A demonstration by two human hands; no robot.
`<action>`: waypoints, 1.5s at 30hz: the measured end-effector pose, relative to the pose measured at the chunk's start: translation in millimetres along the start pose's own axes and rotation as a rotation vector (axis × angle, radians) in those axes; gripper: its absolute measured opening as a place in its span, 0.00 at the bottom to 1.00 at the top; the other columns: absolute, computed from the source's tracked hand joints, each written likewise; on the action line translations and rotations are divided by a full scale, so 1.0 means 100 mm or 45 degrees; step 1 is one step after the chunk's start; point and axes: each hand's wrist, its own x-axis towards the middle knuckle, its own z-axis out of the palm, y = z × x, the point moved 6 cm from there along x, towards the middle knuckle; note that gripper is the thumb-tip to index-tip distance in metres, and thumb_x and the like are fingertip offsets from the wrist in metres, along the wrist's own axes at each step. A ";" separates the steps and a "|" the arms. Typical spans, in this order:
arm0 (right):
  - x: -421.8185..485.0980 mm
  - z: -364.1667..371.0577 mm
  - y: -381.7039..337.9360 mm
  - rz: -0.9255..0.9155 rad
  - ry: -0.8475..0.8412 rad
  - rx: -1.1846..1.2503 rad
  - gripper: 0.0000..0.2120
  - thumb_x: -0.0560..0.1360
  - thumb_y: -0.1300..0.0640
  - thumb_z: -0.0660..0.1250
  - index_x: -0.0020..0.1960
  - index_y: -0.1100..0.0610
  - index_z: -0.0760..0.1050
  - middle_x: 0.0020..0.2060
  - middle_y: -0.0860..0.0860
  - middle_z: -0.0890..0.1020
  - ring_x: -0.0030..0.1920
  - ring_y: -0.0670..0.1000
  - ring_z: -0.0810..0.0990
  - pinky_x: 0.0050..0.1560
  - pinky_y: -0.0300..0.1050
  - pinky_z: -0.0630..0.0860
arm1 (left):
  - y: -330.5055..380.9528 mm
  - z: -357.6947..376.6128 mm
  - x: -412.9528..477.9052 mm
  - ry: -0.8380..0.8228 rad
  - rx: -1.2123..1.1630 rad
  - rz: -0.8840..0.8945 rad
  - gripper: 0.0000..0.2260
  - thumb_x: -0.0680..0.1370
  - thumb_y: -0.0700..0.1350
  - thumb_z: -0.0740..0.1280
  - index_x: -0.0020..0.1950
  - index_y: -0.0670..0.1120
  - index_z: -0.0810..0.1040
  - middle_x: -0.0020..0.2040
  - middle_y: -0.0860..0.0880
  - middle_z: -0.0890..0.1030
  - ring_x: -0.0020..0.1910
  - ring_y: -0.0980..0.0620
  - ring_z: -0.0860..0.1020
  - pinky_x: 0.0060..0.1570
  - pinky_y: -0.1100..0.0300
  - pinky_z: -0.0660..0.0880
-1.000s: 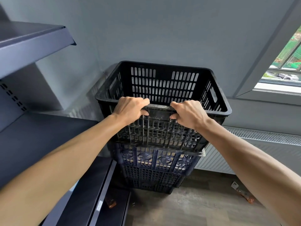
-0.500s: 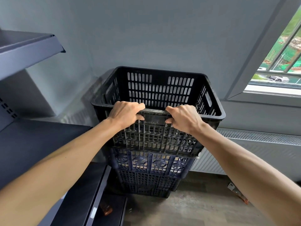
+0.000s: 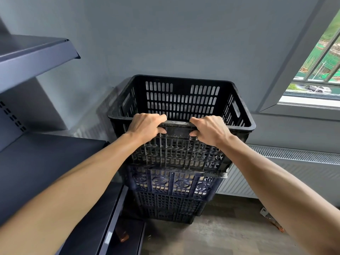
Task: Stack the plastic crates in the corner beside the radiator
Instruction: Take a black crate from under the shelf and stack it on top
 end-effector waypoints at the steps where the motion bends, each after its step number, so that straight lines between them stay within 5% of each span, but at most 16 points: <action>1: 0.00 0.01 0.01 0.005 -0.001 -0.003 0.19 0.77 0.43 0.67 0.57 0.57 0.72 0.34 0.52 0.82 0.34 0.56 0.81 0.31 0.43 0.69 | 0.00 0.01 0.00 0.002 -0.011 0.000 0.17 0.72 0.58 0.72 0.50 0.46 0.77 0.34 0.52 0.77 0.31 0.52 0.73 0.34 0.60 0.65; 7: 0.01 0.03 0.03 0.063 -0.018 0.021 0.19 0.75 0.43 0.69 0.55 0.56 0.73 0.34 0.53 0.82 0.35 0.57 0.81 0.31 0.44 0.69 | -0.05 0.08 0.00 -0.047 -0.068 -0.005 0.17 0.74 0.58 0.70 0.55 0.48 0.75 0.39 0.53 0.78 0.37 0.50 0.77 0.37 0.59 0.65; 14: 0.00 0.04 0.01 0.097 -0.034 0.058 0.17 0.75 0.43 0.69 0.51 0.56 0.73 0.35 0.52 0.82 0.35 0.57 0.81 0.32 0.45 0.72 | 0.00 0.14 -0.01 -0.117 -0.076 -0.054 0.18 0.75 0.56 0.70 0.60 0.48 0.74 0.44 0.52 0.79 0.47 0.48 0.76 0.53 0.50 0.70; 22: -0.13 -0.01 -0.03 0.104 0.039 0.113 0.17 0.75 0.49 0.69 0.58 0.56 0.70 0.45 0.51 0.82 0.40 0.57 0.81 0.34 0.47 0.71 | 0.55 0.14 0.06 -0.019 -0.130 -0.018 0.19 0.74 0.53 0.71 0.62 0.50 0.72 0.53 0.52 0.79 0.54 0.49 0.76 0.60 0.49 0.67; 35: -0.63 0.03 0.50 0.255 0.124 0.142 0.27 0.72 0.52 0.71 0.69 0.51 0.68 0.54 0.52 0.78 0.56 0.55 0.75 0.62 0.49 0.70 | 1.32 0.10 0.13 0.163 -0.224 0.059 0.24 0.74 0.46 0.70 0.69 0.46 0.72 0.65 0.48 0.72 0.67 0.47 0.70 0.69 0.48 0.63; 42: -0.96 0.01 0.82 0.338 0.255 0.164 0.31 0.68 0.59 0.73 0.69 0.54 0.70 0.65 0.55 0.71 0.62 0.58 0.69 0.62 0.53 0.74 | 1.75 0.16 -0.07 0.311 -0.291 0.034 0.11 0.76 0.47 0.69 0.58 0.47 0.78 0.57 0.49 0.75 0.57 0.49 0.72 0.55 0.54 0.71; 45: -1.13 0.04 0.95 0.410 0.341 0.253 0.35 0.68 0.61 0.73 0.73 0.56 0.65 0.69 0.57 0.67 0.64 0.59 0.66 0.60 0.52 0.75 | 1.91 0.37 -0.12 0.209 -0.360 0.002 0.10 0.78 0.47 0.67 0.58 0.48 0.79 0.53 0.52 0.78 0.52 0.51 0.75 0.52 0.56 0.73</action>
